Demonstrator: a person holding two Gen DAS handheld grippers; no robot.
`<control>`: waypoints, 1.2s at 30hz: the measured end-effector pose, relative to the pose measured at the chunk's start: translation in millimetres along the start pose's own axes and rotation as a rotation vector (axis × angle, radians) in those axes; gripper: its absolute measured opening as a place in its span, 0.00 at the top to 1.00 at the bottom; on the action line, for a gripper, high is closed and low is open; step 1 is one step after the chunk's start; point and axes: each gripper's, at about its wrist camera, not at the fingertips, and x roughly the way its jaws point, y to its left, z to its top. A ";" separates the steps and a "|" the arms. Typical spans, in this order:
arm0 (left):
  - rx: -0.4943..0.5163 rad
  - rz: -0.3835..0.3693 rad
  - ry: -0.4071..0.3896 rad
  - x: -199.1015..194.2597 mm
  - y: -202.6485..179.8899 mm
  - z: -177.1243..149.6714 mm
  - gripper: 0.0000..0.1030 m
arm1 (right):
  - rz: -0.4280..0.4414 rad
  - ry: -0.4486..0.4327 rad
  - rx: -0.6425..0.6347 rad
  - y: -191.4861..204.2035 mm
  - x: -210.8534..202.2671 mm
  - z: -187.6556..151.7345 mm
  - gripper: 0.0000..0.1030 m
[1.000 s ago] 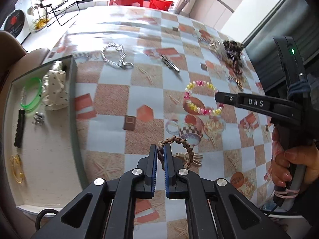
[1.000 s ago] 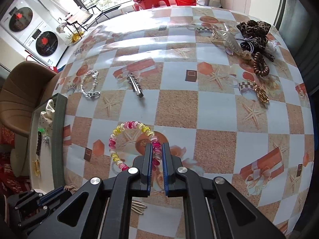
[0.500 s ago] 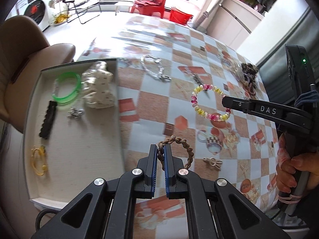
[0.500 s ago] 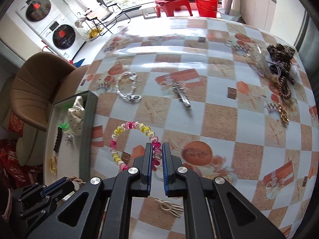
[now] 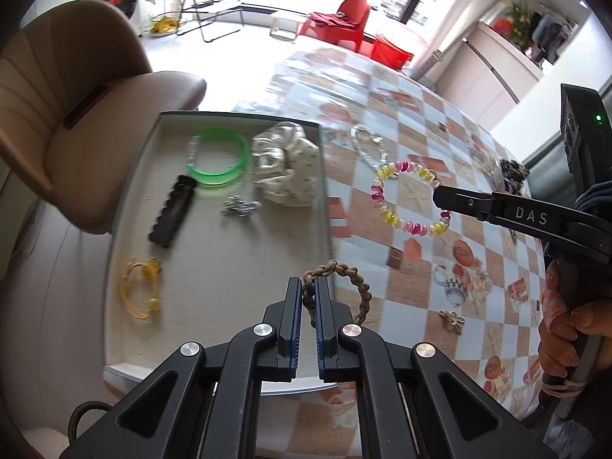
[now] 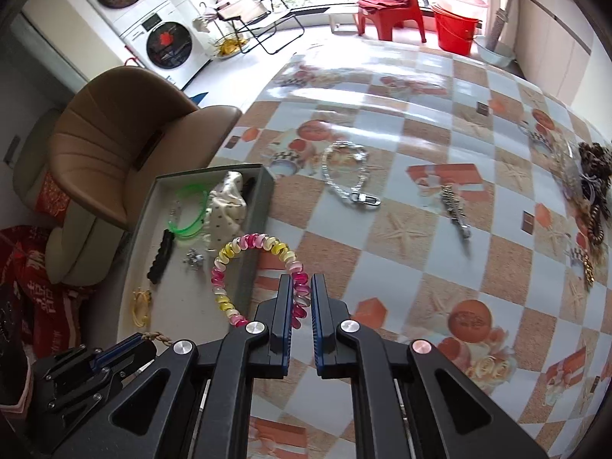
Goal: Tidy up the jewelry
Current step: 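Carry both bracelets into the tray and open both tools there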
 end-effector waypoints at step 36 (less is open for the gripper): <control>-0.148 0.207 0.141 63.1 89.9 -29.0 0.90 | 0.030 0.264 -0.195 98.6 130.1 -13.5 0.91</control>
